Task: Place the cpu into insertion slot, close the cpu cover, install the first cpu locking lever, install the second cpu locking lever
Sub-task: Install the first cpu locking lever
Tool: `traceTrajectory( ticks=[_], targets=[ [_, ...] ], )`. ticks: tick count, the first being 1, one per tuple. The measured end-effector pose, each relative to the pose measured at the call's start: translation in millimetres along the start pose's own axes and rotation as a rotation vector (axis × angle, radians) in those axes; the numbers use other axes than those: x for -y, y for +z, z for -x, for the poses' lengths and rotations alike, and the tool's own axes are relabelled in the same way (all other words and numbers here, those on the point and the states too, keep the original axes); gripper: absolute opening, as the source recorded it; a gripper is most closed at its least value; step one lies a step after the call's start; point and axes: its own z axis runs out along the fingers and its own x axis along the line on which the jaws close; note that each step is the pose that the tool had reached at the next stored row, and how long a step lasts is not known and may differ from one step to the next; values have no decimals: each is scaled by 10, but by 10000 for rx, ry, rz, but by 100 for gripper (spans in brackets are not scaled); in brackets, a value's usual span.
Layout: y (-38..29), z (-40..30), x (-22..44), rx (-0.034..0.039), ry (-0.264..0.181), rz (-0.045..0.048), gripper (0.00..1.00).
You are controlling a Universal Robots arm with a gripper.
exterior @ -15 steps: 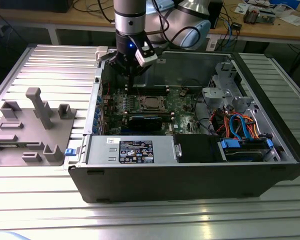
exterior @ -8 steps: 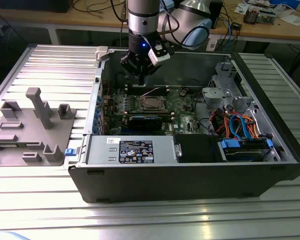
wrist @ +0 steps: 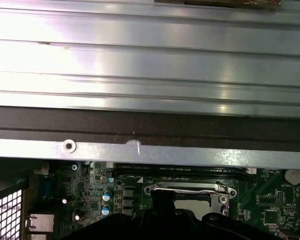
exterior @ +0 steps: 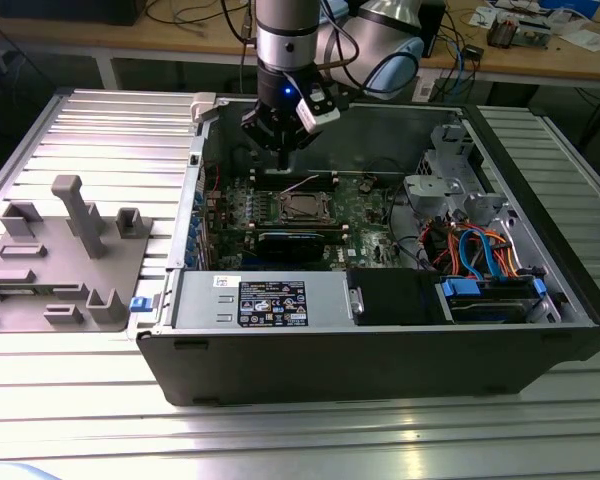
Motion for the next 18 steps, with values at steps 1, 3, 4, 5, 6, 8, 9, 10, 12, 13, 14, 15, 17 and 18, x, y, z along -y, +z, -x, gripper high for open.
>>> traceTrajectory(
  ticks=[1, 3, 4, 5, 6, 8, 9, 10, 12, 13, 14, 15, 17, 18],
  targets=[
    [2, 1, 0, 3, 14, 6, 11],
    [13, 6, 1, 21, 189, 3, 11],
    [21, 14, 1, 28, 281, 1, 11],
    [30, 22, 2, 32, 319, 1, 11],
    [40, 27, 2, 32, 323, 1, 11],
    [55, 29, 3, 32, 324, 1, 11],
    [63, 30, 3, 33, 325, 1, 11],
    [65, 31, 4, 32, 325, -1, 11],
    [69, 31, 4, 32, 324, 0, 11],
    [71, 31, 4, 32, 324, 0, 11],
    [71, 31, 4, 32, 324, -1, 11],
    [71, 31, 4, 32, 323, 0, 11],
    [72, 31, 4, 32, 324, 0, 11],
    [72, 31, 4, 32, 324, 0, 11]
  ],
)
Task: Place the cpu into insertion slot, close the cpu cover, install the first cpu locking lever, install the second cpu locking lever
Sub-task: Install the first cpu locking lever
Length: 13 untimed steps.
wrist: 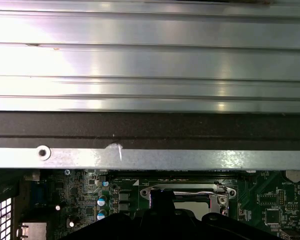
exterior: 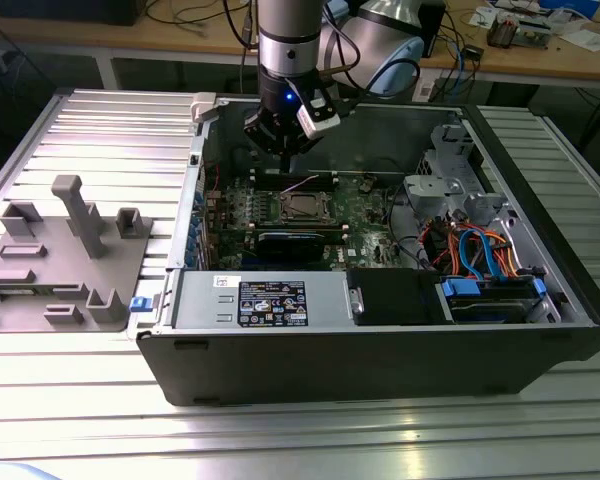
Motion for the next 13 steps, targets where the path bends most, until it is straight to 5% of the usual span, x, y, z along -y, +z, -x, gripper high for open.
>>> traceTrajectory(
  ticks=[7, 13],
  targets=[
    [25, 16, 1, 1, 0, 1, 11],
    [75, 114, -4, 0, -1, 1, 11]
  ],
)
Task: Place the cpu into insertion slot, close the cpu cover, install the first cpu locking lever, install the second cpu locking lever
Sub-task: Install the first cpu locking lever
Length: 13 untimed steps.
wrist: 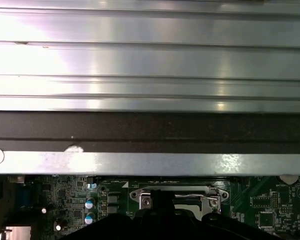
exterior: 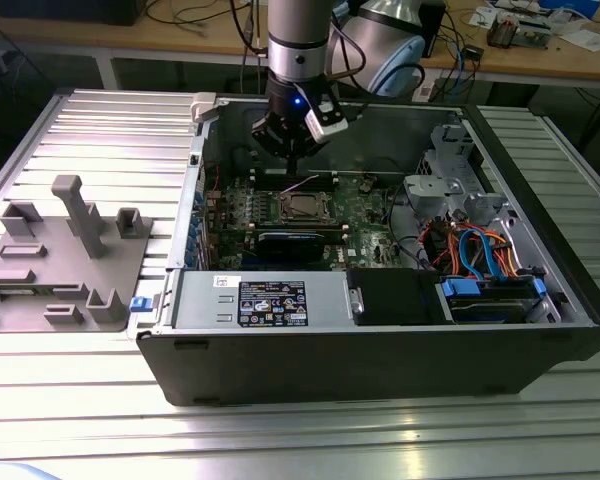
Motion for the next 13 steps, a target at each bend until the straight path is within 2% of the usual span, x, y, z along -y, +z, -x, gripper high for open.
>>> traceTrajectory(
  ticks=[3, 5, 10, 13],
  targets=[
    [43, 10, -6, -1, -30, 0, 11],
    [61, 12, -7, -9, -262, 5, 11],
    [75, 28, -14, -10, -296, 3, 11],
    [79, 36, -18, -9, -296, -43, 11]
  ],
)
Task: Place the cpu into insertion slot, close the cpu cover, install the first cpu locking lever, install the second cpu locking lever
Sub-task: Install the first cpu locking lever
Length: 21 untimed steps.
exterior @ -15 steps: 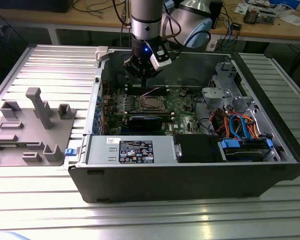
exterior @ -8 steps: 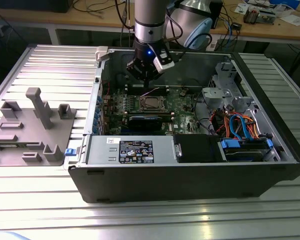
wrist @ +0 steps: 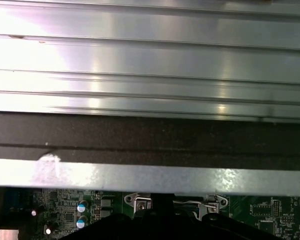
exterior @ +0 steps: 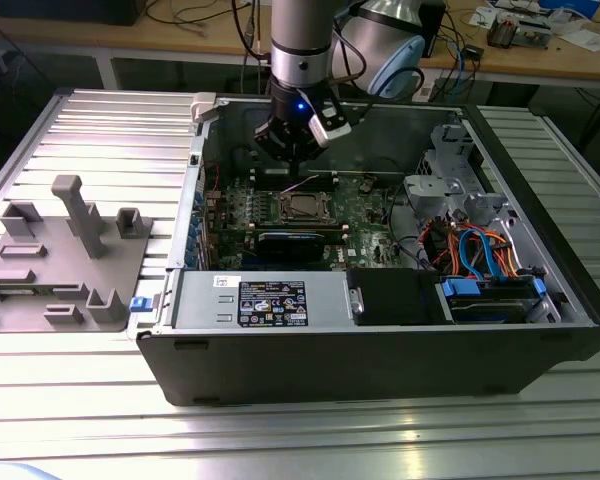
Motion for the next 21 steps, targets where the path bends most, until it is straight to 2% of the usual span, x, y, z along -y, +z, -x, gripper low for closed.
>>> traceTrajectory(
  ticks=[13, 21],
  targets=[
    [3, 2, 0, 0, -1, -6, 11],
    [32, 62, 3, 0, -3, -6, 11]
  ],
)
